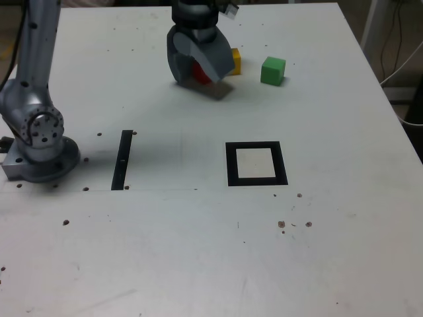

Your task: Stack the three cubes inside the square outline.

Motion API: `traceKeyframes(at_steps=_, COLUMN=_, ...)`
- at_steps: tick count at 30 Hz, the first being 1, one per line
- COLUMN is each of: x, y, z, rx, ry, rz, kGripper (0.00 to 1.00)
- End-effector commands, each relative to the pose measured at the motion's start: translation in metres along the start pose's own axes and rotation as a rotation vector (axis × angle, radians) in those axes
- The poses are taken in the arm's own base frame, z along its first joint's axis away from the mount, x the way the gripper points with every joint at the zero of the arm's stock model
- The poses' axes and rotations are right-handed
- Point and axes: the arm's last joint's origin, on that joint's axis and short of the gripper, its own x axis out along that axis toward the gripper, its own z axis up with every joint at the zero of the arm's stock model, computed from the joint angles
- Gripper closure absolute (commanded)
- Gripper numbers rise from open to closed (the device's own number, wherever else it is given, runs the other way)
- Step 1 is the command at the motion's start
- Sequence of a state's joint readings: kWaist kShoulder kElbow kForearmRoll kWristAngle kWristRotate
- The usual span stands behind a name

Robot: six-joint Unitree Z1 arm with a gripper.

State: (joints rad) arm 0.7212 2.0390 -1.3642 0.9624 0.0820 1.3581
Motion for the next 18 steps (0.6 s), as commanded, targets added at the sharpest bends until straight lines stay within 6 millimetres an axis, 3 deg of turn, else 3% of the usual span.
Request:
traceKeyframes(at_steps=1, x=-0.0003, y=0.0010, z=-0.0006, rx=-0.010, ry=0.003, rz=0.006, kGripper=0.18)
traceKeyframes(at_steps=9, x=0.0000, y=0.0008, z=-0.0008, rx=-0.012, ry=0.006, rz=0.011, kGripper=0.48)
traceKeyframes(at_steps=18, x=0.0007, y=0.0012, z=0.0008, rx=-0.006, ry=0.010, rz=0.022, kGripper=0.55)
